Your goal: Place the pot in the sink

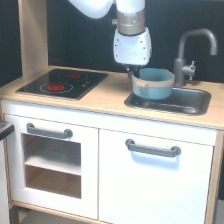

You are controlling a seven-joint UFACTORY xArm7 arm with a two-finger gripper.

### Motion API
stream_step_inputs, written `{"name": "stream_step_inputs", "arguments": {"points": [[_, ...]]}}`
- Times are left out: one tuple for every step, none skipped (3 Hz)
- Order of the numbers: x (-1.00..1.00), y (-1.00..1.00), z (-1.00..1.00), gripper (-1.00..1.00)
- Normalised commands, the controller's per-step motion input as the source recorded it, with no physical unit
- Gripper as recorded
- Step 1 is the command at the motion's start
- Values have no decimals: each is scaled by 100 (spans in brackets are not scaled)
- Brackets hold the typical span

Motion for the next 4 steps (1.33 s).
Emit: {"name": "stream_step_inputs", "arguments": {"points": [[69,5,-72,-99],[49,20,-82,-99],[35,19,-62,-90],[12,19,-52,-41]]}}
